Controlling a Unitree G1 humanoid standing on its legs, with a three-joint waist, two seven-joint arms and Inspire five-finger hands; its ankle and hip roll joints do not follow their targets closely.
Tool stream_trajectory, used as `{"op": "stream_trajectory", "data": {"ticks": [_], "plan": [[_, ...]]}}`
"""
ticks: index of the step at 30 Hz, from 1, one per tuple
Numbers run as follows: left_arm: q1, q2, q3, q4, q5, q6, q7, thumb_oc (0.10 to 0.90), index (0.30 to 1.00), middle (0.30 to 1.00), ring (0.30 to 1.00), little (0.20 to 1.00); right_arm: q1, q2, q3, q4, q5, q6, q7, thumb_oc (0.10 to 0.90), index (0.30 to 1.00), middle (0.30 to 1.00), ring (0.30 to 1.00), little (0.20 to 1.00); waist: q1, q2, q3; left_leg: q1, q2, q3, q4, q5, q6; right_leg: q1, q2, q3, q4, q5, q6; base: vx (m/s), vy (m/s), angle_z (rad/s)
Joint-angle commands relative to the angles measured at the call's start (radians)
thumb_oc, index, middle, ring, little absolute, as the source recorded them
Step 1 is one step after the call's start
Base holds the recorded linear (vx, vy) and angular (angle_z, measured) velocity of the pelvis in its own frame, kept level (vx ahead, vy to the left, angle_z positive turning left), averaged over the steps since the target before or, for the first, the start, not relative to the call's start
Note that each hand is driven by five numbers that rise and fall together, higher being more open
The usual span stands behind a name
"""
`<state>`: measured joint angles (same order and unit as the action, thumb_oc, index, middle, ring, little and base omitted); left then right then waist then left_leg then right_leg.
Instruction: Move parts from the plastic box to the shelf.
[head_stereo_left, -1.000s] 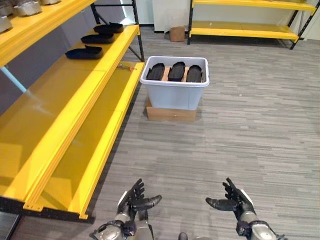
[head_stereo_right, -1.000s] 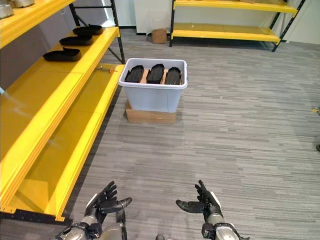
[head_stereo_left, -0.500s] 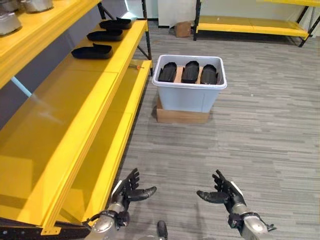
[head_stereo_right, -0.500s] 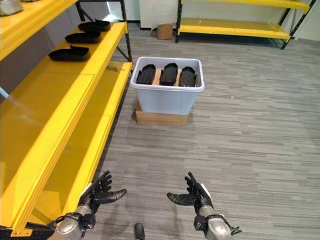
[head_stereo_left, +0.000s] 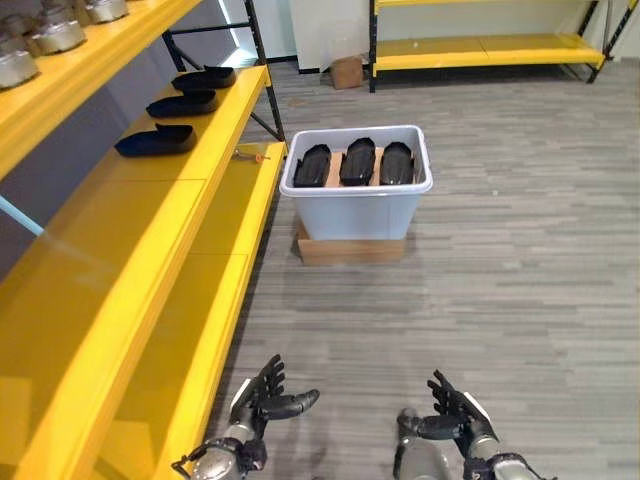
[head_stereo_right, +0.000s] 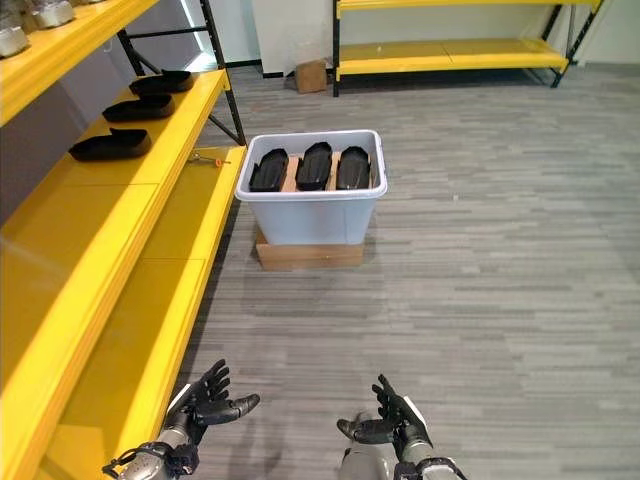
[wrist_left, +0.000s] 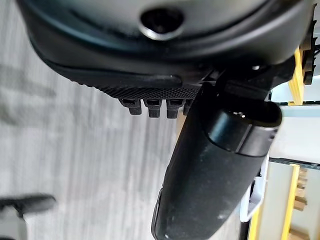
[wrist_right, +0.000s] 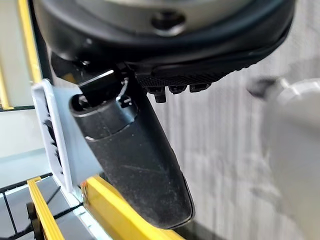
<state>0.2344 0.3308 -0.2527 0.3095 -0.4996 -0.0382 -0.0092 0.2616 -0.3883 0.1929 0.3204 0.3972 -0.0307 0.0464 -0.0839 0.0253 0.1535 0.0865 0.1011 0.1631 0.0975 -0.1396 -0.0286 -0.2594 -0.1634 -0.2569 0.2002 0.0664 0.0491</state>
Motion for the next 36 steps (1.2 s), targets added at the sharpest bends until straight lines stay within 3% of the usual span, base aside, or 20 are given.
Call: {"op": "stream_trajectory", "data": {"ticks": [1,2,3,4,6,7,8,9,10,11,12,13,14,17,18,23,27,29,32,36], "plan": [[-0.096,0.039,0.015,-0.078,-0.013,-0.085,-0.022,0.9,1.0,1.0,1.0,1.0,-0.072,-0.026,-0.023,-0.092,0.047,-0.097,-0.01,0.9,1.0,1.0,1.0,1.0,-0.016,-0.023,-0.041,0.025,0.011,0.026,0.135,-0.011,-0.012,0.044,-0.008,0.014,-0.017,-0.009,0.054,0.28,-0.23,-0.21],[-0.1,0.037,0.012,-0.077,-0.015,-0.084,-0.015,0.9,1.0,1.0,1.0,1.0,-0.077,-0.029,-0.022,-0.093,0.053,-0.098,-0.012,0.9,1.0,1.0,1.0,1.0,-0.016,-0.024,-0.042,0.014,0.028,0.017,0.186,0.026,-0.025,0.055,0.021,0.018,-0.008,-0.039,0.032,0.27,-0.257,-0.2],[-0.092,0.032,0.017,-0.077,-0.026,-0.08,-0.005,0.9,1.0,1.0,1.0,1.0,-0.079,-0.032,-0.019,-0.083,0.055,-0.097,-0.013,0.9,1.0,1.0,1.0,1.0,-0.006,-0.034,-0.04,-0.049,0.055,0.001,0.355,0.126,-0.042,0.093,0.059,0.025,-0.017,-0.075,-0.009,0.33,-0.385,-0.07],[-0.091,0.033,0.015,-0.075,-0.043,-0.08,-0.002,0.9,1.0,1.0,1.0,1.0,-0.085,-0.044,-0.02,-0.089,0.064,-0.101,-0.015,0.9,1.0,1.0,1.0,1.0,0.018,-0.057,-0.012,-0.154,0.039,-0.035,0.535,0.184,-0.051,0.132,0.068,0.032,-0.038,-0.088,-0.035,0.2,-0.309,-0.01],[-0.091,0.035,0.014,-0.076,-0.045,-0.08,0.0,0.9,1.0,1.0,1.0,1.0,-0.088,-0.049,-0.019,-0.09,0.064,-0.101,-0.017,0.9,1.0,1.0,1.0,1.0,0.026,-0.067,0.0,-0.189,0.024,-0.044,0.581,0.185,-0.055,0.146,0.065,0.029,-0.046,-0.092,-0.038,0.09,-0.127,-0.08],[-0.081,0.042,0.014,-0.084,-0.05,-0.076,0.001,0.9,1.0,1.0,1.0,1.0,-0.088,-0.055,-0.02,-0.089,0.06,-0.099,-0.026,0.9,1.0,1.0,1.0,1.0,0.043,-0.079,0.021,-0.259,0.025,-0.024,0.573,0.152,-0.048,0.173,0.063,0.025,-0.058,-0.103,-0.035,0.11,-0.05,-0.26],[-0.074,0.045,0.015,-0.087,-0.053,-0.073,0.0,0.9,1.0,1.0,1.0,1.0,-0.088,-0.052,-0.021,-0.084,0.061,-0.099,-0.03,0.9,1.0,1.0,1.0,1.0,0.049,-0.084,0.023,-0.298,0.027,-0.01,0.541,0.137,-0.04,0.179,0.061,0.023,-0.069,-0.1,-0.03,0.27,0.0,-0.19],[-0.049,0.051,0.023,-0.086,-0.053,-0.071,0.001,0.9,1.0,1.0,1.0,1.0,-0.079,-0.049,-0.029,-0.081,0.058,-0.102,-0.036,0.9,1.0,1.0,1.0,1.0,0.061,-0.092,0.021,-0.335,0.083,0.017,0.409,0.119,-0.029,0.214,0.056,0.03,-0.094,-0.112,-0.013,0.18,0.049,-0.22],[-0.049,0.051,0.023,-0.086,-0.053,-0.071,0.001,0.9,1.0,1.0,1.0,1.0,-0.078,-0.049,-0.029,-0.081,0.058,-0.102,-0.036,0.9,1.0,1.0,1.0,1.0,0.061,-0.092,0.022,-0.335,0.083,0.017,0.408,0.119,-0.028,0.214,0.056,0.03,-0.094,-0.112,-0.013,0.31,0.154,-0.1],[-0.026,0.056,0.034,-0.087,-0.044,-0.07,0.003,0.9,1.0,1.0,1.0,1.0,-0.066,-0.051,-0.035,-0.073,0.052,-0.104,-0.039,0.9,1.0,1.0,1.0,1.0,0.074,-0.096,0.018,-0.332,0.122,0.011,0.232,0.149,-0.032,0.244,0.049,0.044,-0.111,-0.119,0.001,0.16,0.104,-0.15],[-0.026,0.056,0.034,-0.087,-0.044,-0.07,0.003,0.9,1.0,1.0,1.0,1.0,-0.066,-0.051,-0.035,-0.073,0.052,-0.104,-0.039,0.9,1.0,1.0,1.0,1.0,0.074,-0.096,0.018,-0.33,0.121,0.012,0.23,0.15,-0.032,0.245,0.049,0.044,-0.112,-0.119,0.002,0.45,0.313,-0.36],[-0.014,0.053,0.047,-0.08,-0.022,-0.066,0.003,0.9,1.0,1.0,1.0,1.0,-0.051,-0.052,-0.037,-0.06,0.042,-0.104,-0.032,0.9,1.0,1.0,1.0,1.0,0.085,-0.073,0.005,-0.325,0.174,-0.012,0.003,0.311,-0.086,0.287,0.055,0.05,-0.14,-0.128,0.018,0.29,0.207,-0.38],[-0.013,0.053,0.047,-0.081,-0.021,-0.066,0.003,0.9,1.0,1.0,1.0,1.0,-0.05,-0.052,-0.037,-0.061,0.042,-0.104,-0.032,0.9,1.0,1.0,1.0,1.0,0.085,-0.073,0.005,-0.319,0.174,-0.011,-0.004,0.315,-0.087,0.289,0.055,0.05,-0.142,-0.127,0.018,0.38,0.274,-0.36],[-0.019,0.056,0.057,-0.082,-0.024,-0.069,-0.007,0.9,1.0,1.0,1.0,1.0,-0.04,-0.046,-0.04,-0.064,0.031,-0.091,-0.015,0.9,1.0,1.0,1.0,1.0,0.091,-0.069,-0.013,-0.283,0.14,-0.009,-0.023,0.278,-0.08,0.331,0.031,0.063,-0.154,-0.13,0.038,0.33,0.246,-0.18],[-0.033,0.067,0.055,-0.086,-0.019,-0.071,-0.01,0.9,1.0,1.0,1.0,1.0,-0.038,-0.029,-0.04,-0.068,0.03,-0.085,-0.003,0.9,1.0,1.0,1.0,1.0,0.087,-0.07,-0.038,-0.275,0.097,0.007,-0.025,0.258,-0.065,0.341,0.006,0.07,-0.151,-0.124,0.053,0.35,0.277,-0.44],[-0.043,0.076,0.049,-0.092,-0.016,-0.072,-0.006,0.9,1.0,1.0,1.0,1.0,-0.047,-0.014,-0.031,-0.069,0.028,-0.081,-0.005,0.9,1.0,1.0,1.0,1.0,0.091,-0.08,-0.054,-0.272,0.049,0.024,-0.019,0.225,-0.038,0.341,-0.029,0.075,-0.146,-0.115,0.076,0.21,0.186,0.0],[-0.046,0.08,0.043,-0.089,-0.02,-0.069,0.0,0.9,1.0,1.0,1.0,1.0,-0.068,0.003,-0.01,-0.085,0.024,-0.081,-0.002,0.9,1.0,1.0,1.0,1.0,0.095,-0.087,-0.072,-0.289,-0.019,0.034,0.018,0.163,0.004,0.329,-0.083,0.077,-0.125,-0.069,0.11,0.17,0.184,0.07],[-0.049,0.08,0.043,-0.085,-0.018,-0.067,0.001,0.9,1.0,1.0,1.0,1.0,-0.075,0.003,-0.006,-0.085,0.018,-0.082,-0.002,0.9,1.0,1.0,1.0,1.0,0.098,-0.085,-0.075,-0.284,-0.034,0.036,0.019,0.148,0.016,0.313,-0.096,0.071,-0.079,-0.057,0.119,0.12,0.157,0.14],[-0.049,0.091,0.031,-0.087,-0.007,-0.062,-0.006,0.9,1.0,1.0,1.0,1.0,-0.078,0.008,0.015,-0.09,0.005,-0.08,0.007,0.9,1.0,1.0,1.0,1.0,0.073,-0.048,-0.038,-0.204,-0.074,0.029,0.005,0.105,0.072,0.178,-0.1,0.093,0.267,0.07,0.104,0.14,0.227,0.28],[-0.053,0.091,0.028,-0.079,0.0,-0.061,-0.007,0.9,1.0,1.0,1.0,1.0,-0.062,0.012,0.018,-0.096,0.008,-0.078,0.009,0.9,1.0,1.0,1.0,1.0,0.044,-0.028,-0.005,-0.128,-0.081,0.02,-0.029,0.085,0.08,0.066,-0.067,0.074,0.323,0.014,0.082,0.17,0.087,0.34]]}}
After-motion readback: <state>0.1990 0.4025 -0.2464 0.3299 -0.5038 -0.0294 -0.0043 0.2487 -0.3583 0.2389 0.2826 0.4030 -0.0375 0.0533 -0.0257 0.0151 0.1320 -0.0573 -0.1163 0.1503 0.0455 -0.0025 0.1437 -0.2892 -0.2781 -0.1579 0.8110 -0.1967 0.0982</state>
